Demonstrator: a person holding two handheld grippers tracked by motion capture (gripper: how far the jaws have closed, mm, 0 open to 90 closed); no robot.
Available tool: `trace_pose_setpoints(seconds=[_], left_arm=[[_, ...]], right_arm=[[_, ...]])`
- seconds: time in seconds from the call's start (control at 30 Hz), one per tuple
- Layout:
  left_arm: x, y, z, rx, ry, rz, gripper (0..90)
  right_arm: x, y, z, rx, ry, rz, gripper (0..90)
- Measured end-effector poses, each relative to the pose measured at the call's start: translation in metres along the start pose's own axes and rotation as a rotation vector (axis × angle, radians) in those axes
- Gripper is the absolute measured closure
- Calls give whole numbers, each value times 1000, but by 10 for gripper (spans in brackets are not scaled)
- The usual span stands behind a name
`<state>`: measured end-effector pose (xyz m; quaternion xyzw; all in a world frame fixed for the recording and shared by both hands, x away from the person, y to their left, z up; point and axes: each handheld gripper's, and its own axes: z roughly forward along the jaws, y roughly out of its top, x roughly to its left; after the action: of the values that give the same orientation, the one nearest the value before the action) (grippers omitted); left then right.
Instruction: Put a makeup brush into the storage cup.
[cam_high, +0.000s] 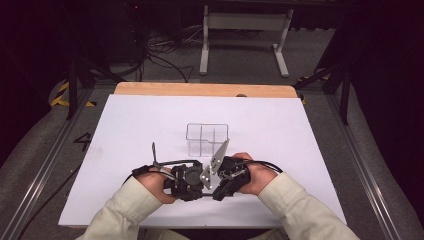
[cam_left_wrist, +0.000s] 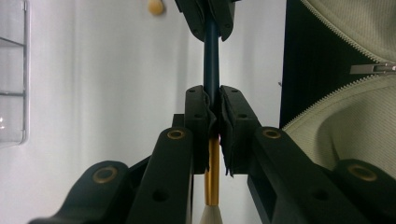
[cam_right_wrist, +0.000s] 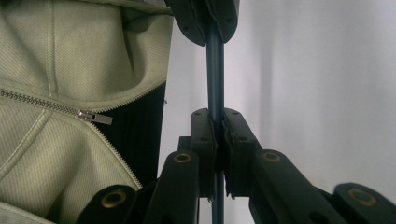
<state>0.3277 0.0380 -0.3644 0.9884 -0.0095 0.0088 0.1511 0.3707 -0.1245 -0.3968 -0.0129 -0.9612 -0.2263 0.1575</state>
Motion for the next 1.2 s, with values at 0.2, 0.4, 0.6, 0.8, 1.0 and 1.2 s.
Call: trace_pose_setpoints(seconds=[0.2,0.4,0.6,0.8,1.0,1.2], left_arm=[[1,-4,-6,-56,-39,-25,697],[5,-14,-20,-174,-34,-94,556],[7,-34,-38,-304,29,-161,414],[5,-60,-54,-472,69,-227,375],[3,-79,-62,-580,83,-268,325],[-6,-94,-61,-675,150,-290,235]], right_arm=[[1,-1,-2,4,5,8,847],[2,-2,-7,-13,-7,-5,847],[3,-6,-18,-49,-44,3,847],[4,-9,-30,-121,-102,8,848],[4,-14,-41,-191,-153,19,848],[6,-17,-52,-280,-224,25,848]])
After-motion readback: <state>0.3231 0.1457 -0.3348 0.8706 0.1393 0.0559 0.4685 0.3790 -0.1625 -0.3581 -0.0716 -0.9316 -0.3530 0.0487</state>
